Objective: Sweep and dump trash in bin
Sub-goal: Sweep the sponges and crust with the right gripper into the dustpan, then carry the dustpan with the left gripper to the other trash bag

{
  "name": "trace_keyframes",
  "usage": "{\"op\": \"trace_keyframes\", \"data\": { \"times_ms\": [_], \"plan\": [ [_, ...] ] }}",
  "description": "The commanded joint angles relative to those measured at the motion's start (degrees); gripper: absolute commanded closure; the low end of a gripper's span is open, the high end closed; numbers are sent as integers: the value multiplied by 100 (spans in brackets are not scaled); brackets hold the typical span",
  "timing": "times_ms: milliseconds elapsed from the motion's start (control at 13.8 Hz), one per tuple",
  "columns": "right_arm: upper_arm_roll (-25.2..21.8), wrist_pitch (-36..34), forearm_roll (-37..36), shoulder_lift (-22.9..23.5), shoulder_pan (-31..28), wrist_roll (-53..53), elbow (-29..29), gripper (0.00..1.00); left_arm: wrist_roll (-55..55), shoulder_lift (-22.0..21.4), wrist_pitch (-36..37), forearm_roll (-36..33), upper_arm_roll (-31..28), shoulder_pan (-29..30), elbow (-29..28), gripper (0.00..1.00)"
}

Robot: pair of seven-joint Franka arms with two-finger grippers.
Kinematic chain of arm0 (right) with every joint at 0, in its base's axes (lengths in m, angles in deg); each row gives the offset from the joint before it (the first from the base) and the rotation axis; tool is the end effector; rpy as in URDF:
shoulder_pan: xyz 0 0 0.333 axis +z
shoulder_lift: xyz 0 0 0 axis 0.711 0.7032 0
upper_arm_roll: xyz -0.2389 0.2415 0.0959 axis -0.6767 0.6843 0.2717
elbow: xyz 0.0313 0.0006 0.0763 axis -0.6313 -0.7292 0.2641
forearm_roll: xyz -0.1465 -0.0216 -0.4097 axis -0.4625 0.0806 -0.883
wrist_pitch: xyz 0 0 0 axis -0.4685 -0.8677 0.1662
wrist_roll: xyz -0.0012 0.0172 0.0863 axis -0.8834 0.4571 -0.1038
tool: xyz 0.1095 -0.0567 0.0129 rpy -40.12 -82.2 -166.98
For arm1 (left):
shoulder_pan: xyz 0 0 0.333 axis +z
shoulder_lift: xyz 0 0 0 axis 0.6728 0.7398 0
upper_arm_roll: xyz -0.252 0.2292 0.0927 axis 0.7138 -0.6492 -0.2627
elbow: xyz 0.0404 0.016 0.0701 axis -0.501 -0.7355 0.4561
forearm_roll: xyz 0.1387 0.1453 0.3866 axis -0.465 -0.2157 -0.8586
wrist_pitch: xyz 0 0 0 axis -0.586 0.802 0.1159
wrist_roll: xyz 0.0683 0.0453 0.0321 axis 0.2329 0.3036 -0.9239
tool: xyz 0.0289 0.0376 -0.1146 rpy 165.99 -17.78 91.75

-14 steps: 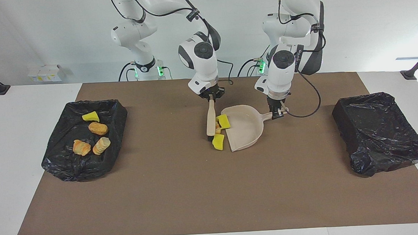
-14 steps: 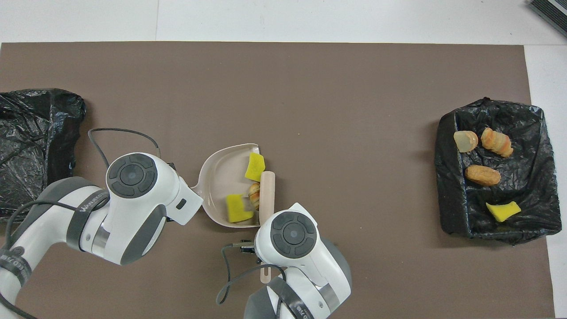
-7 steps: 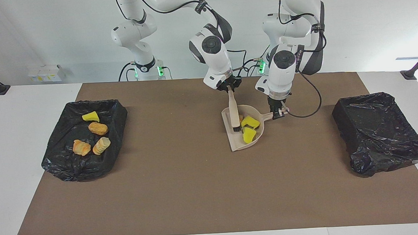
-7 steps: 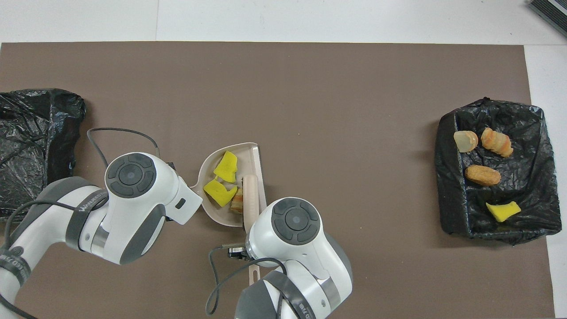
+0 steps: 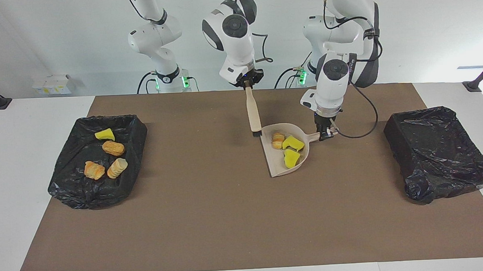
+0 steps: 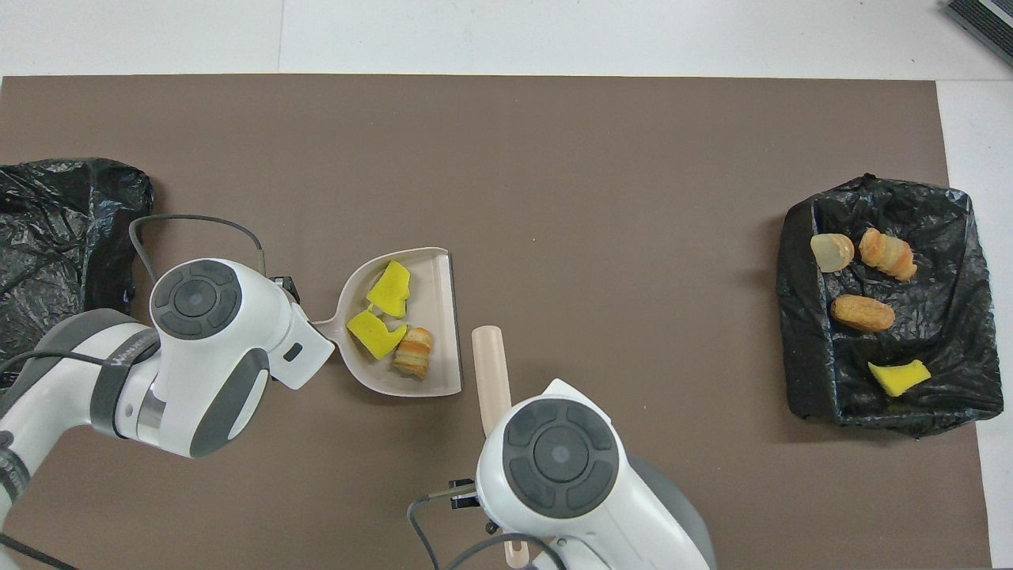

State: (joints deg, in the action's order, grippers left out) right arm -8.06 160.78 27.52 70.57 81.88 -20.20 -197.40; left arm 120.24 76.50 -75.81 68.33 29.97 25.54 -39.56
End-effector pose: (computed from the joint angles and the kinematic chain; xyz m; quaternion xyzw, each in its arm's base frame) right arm 0.3821 0.4102 0.4808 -0.9903 -0.0462 0.1240 0.0430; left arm 0.5333 -0.1721 0.3494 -0.7134 0.6987 0.0351 0.0407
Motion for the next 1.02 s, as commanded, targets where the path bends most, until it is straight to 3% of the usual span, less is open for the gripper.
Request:
{"op": "trace_keyframes", "data": {
  "times_ms": [0,580,798,943],
  "plan": [
    [48,37,-189,-126,184,-284,-186,100,515,249,0,-103,9,381,335,100],
    [57,1379,-224,5,974,-1407,-1152,100,1141,100,1096,-24,18,962,1336,100],
    [48,1880,-724,548,1580,-2231,-1259,100,1324,73,1720,99,9,1234,1854,100],
    [48,2206,-752,647,1634,-2341,-1364,100,1920,73,1924,353,-17,1584,2110,100]
  ]
}}
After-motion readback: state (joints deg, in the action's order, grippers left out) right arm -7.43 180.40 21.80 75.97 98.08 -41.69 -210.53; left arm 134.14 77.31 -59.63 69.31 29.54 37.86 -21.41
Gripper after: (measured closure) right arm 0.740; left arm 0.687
